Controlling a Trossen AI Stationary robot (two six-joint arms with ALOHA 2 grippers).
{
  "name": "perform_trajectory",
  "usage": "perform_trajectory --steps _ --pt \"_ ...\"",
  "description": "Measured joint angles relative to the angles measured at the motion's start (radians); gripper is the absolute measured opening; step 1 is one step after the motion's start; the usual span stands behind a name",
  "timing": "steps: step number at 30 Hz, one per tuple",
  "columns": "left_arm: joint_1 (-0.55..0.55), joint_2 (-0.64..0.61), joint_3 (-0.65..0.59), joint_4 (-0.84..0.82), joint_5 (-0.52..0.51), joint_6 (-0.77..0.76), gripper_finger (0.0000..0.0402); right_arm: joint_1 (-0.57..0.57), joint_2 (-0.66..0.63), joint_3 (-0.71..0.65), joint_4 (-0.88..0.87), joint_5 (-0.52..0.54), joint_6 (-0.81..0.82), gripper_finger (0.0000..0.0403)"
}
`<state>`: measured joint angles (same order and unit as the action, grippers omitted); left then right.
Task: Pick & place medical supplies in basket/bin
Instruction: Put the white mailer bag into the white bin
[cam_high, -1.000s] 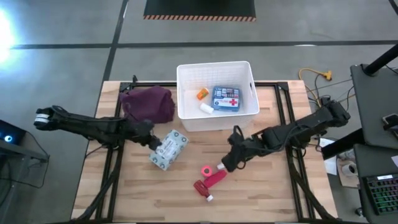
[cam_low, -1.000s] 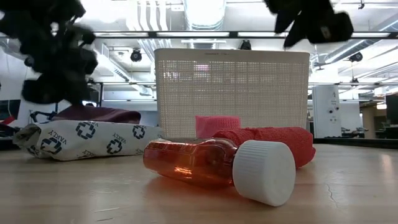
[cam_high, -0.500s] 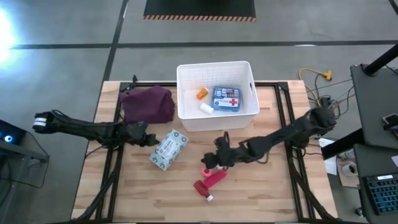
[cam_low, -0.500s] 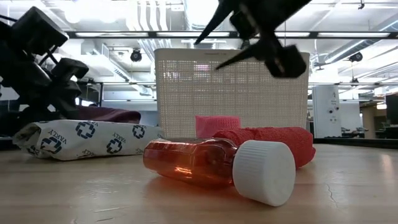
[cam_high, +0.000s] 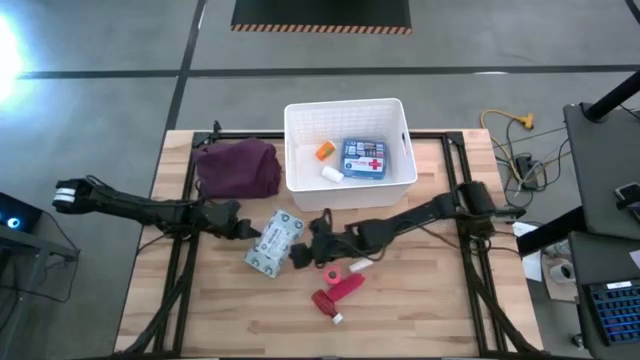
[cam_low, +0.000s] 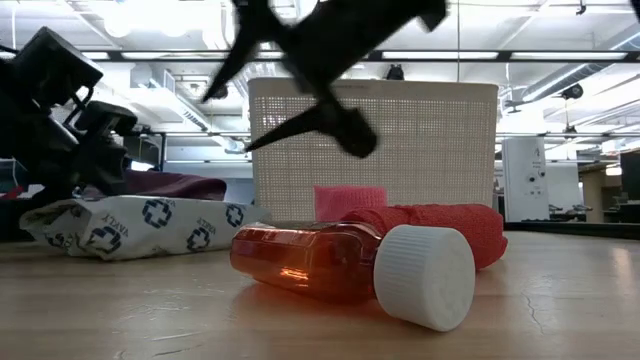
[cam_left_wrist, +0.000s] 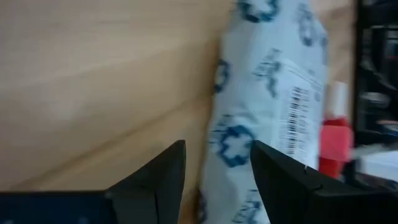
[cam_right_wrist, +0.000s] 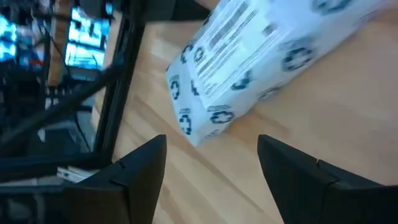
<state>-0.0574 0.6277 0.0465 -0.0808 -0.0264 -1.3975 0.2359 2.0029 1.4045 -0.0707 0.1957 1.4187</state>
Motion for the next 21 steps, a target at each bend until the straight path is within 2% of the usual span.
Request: perform_trajectory --steps 3,6,9,16,21 --pt "0.0 0.005 -0.035 0.101 0.008 0.0 0.0165 -0.016 0.079 0.076 -0.023 -0.09 0.0 0.0237" --pt "0.001 0.019 -0.036 0.106 0.008 0.005 0.0165 -0.022 0.144 0.126 -0.092 -0.137 0.036 0.0232" --pt "0.001 0.036 -0.037 0.105 0.023 0.016 0.0165 -0.021 0.166 0.134 -0.108 -0.133 0.066 0.0225" --pt "0.002 0.091 -0.037 0.121 0.029 0.031 0.0165 -0.043 0.139 0.125 -0.126 -0.013 0.101 0.0206" --pt "0.002 0.115 -0.034 0.18 0.025 0.034 0.0165 -0.081 0.158 0.126 -0.062 -0.035 0.07 0.0193"
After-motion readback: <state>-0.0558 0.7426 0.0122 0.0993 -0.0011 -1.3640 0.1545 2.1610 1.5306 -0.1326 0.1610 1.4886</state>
